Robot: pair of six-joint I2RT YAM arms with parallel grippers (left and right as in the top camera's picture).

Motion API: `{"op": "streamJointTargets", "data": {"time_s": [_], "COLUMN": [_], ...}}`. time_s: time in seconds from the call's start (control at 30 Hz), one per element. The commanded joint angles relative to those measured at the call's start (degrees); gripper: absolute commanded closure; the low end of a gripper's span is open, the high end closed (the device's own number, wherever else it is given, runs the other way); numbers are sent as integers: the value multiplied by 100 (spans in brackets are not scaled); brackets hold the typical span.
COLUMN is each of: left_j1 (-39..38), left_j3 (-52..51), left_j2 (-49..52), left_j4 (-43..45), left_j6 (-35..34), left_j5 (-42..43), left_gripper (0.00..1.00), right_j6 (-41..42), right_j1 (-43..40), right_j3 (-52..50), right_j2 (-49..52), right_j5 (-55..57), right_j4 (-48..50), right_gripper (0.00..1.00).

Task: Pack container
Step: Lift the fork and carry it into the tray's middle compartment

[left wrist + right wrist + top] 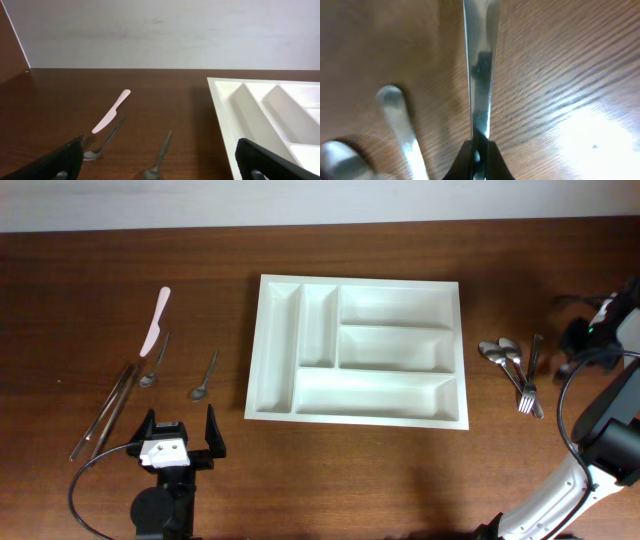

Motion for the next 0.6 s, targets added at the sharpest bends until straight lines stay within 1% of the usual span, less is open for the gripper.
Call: {"op": "streamJointTargets", "data": {"time_s": [0.0,0.07,0.17,0.33,0.4,0.57], "left_j1": [-22,-24,-24,-22,-24,-22], "left_j3": [-26,-26,-26,-26,-26,-26], "left_j2": [-50,-50,-50,-50,-50,-50], "left_j4": [0,0,0,0,0,0], "left_j6": [-17,-17,-17,-17,-17,-15], "left_j5": [61,63,61,61,61,61], "left_gripper": [1,1,1,1,1,1], "right_j6": [-120,-210,-568,-1429,-1862,-2433], "right_j1": [33,33,92,367,605,1263], "right_j3": [782,1152,1443,1528,1528,1532], "right_j2": [-20,-20,-20,-20,-20,-20], "right_j5": [-173,-382,-887,-1609,-1832,-1882], "right_j4": [-256,-507,-717,-970,-1152,-1412], "right_gripper": [96,96,96,96,96,96]}}
